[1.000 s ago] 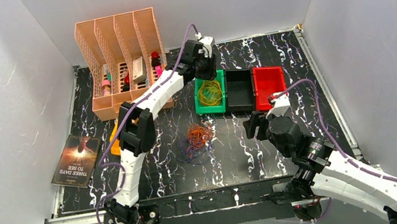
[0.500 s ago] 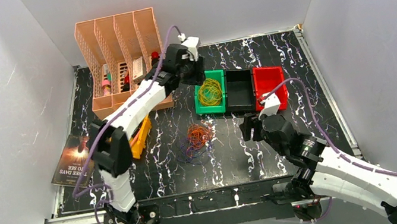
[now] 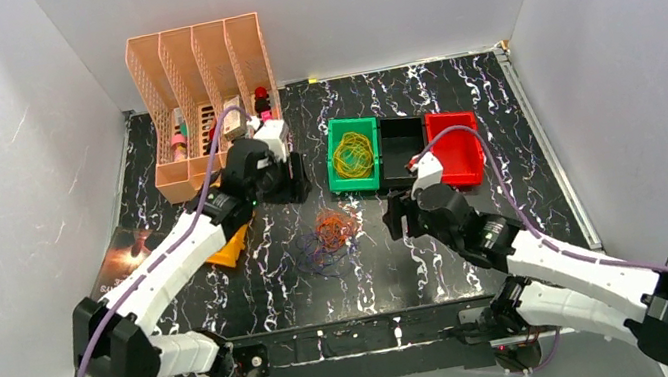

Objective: Untangle the cables

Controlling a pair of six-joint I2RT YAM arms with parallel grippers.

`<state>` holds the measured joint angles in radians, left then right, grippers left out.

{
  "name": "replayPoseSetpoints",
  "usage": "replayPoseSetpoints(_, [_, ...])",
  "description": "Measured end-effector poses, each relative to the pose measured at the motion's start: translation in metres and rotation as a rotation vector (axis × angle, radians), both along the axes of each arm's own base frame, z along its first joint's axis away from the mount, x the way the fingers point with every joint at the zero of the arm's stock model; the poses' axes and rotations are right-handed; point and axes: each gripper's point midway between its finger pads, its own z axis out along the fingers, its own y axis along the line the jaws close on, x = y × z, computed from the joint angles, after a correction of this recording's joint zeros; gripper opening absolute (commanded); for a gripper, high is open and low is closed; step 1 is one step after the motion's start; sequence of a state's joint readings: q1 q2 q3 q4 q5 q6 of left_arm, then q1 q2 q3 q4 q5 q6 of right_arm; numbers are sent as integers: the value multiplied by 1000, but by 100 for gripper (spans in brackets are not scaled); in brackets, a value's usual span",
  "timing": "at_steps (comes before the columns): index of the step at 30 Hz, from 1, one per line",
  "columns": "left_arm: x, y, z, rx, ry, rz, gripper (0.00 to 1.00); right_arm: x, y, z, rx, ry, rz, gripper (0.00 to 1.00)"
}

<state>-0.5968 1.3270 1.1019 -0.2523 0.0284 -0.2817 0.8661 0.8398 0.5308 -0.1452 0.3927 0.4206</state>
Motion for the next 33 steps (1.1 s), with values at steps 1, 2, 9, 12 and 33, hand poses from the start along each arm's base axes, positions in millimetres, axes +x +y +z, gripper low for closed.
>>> replayPoseSetpoints(1, [-9, 4, -8, -2, 21, 4, 60, 0, 3, -2, 1, 10, 6, 78])
replayPoseSetpoints(2, [-17, 8, -14, -6, 41, 8, 61, 0, 6, -5, 2, 22, 13, 78])
replayPoseSetpoints(9, [-52, 24, -32, -29, 98, 8, 70, -3, 31, -21, -8, 115, 93, 78])
replayPoseSetpoints(12, [-59, 28, -43, -4, 125, 1, 70, -5, 37, -23, -5, 135, 119, 78])
replayPoseSetpoints(33, [-83, 28, -115, 152, 282, -192, 59, -6, 37, -3, 47, 90, 127, 78])
